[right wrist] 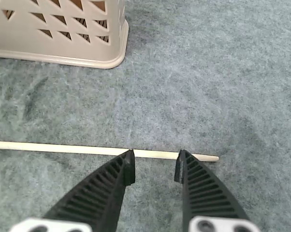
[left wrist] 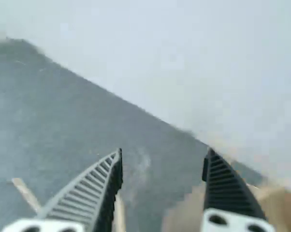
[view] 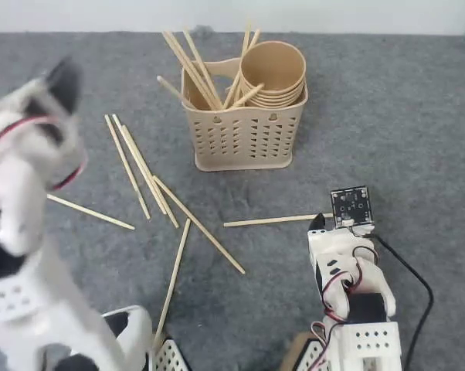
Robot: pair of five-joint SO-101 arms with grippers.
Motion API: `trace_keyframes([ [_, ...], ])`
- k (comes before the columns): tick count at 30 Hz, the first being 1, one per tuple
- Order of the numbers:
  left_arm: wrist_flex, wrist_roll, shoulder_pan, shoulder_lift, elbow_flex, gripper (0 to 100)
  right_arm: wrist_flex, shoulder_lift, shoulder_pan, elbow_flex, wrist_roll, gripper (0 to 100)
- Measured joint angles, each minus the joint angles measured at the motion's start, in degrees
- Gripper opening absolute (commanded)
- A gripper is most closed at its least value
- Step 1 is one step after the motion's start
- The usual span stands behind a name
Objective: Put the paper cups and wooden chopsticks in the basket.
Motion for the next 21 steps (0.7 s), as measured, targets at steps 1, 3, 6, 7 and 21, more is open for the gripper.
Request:
trace_keyframes([
  [1, 0.0, 0.0, -2.6, -0.9, 3.3, 25, 0.0, 0.0, 0.0, 0.0, 0.0, 15.4],
  [3, -2.0, 0.0, -7.3, -0.8, 11.3, 25, 0.8, 0.0, 0.0, 0.0, 0.0, 15.4],
  [6, -10.7, 0.2, -12.3, -0.6, 27.9, 25, 2.7, 0.0, -1.6, 0.0, 0.0, 15.4],
  [7, -14.8, 0.3, -13.2, -0.7, 34.1, 25, 3.3, 0.0, -2.3, 0.0, 0.3, 15.4],
  [21, -56.4, 0.3, -14.4, -0.6, 80.4, 25, 8.5, 0.0, -3.0, 0.0, 6.2, 15.1],
])
